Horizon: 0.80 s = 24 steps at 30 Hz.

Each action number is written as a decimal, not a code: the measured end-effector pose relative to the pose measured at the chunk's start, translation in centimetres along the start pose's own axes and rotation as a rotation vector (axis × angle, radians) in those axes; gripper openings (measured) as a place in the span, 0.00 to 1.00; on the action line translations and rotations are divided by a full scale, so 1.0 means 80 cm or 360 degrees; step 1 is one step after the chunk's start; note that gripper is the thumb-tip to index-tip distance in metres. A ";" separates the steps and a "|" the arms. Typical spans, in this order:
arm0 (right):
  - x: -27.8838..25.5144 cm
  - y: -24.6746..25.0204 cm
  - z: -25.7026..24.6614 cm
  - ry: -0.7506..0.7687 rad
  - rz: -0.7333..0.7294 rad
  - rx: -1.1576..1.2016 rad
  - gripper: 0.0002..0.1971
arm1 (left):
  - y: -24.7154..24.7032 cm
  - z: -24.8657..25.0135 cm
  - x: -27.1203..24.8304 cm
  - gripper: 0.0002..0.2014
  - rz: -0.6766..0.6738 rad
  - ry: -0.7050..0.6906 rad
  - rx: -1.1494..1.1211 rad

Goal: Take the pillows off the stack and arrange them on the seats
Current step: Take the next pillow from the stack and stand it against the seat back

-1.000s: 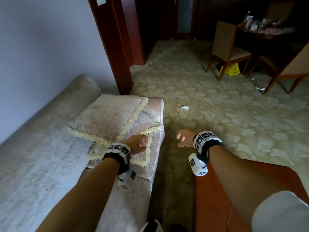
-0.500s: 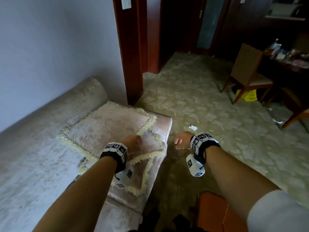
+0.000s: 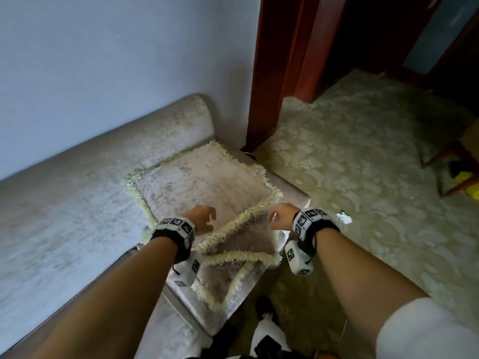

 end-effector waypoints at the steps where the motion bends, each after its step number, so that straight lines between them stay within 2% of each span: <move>1: 0.017 0.006 -0.003 0.0028 -0.0040 -0.0047 0.11 | 0.007 -0.010 0.003 0.15 0.0009 0.0056 0.0004; 6: 0.099 0.041 -0.026 0.0207 -0.0129 -0.0086 0.11 | 0.023 -0.056 0.012 0.15 0.0009 0.0428 0.0026; 10: 0.153 0.049 -0.033 0.0299 -0.0207 -0.0138 0.11 | 0.012 -0.048 0.014 0.16 -0.0052 0.0615 0.0033; 13: 0.180 0.040 -0.027 0.0334 -0.0310 -0.0262 0.15 | -0.004 -0.040 0.009 0.15 -0.0021 0.0702 -0.0163; 17: 0.195 0.022 -0.030 0.0430 -0.0319 -0.0347 0.22 | -0.023 -0.041 -0.007 0.15 0.0056 0.0840 -0.0315; 20: 0.199 -0.001 -0.037 0.0538 -0.0345 -0.0370 0.22 | -0.042 -0.038 -0.010 0.19 0.0039 0.0896 -0.0217; 24: 0.214 -0.042 -0.033 0.0619 -0.0292 -0.0562 0.20 | -0.082 -0.025 0.015 0.25 -0.0014 0.0838 -0.0053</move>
Point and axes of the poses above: each hand's wrist, its own x-axis towards the middle knuckle, its own y-axis out of the back of the hand, z = x × y, the point moved 6 cm from there along x, towards the middle knuckle, and after that the axes turned 10 degrees about x, right-handed, at the moved point
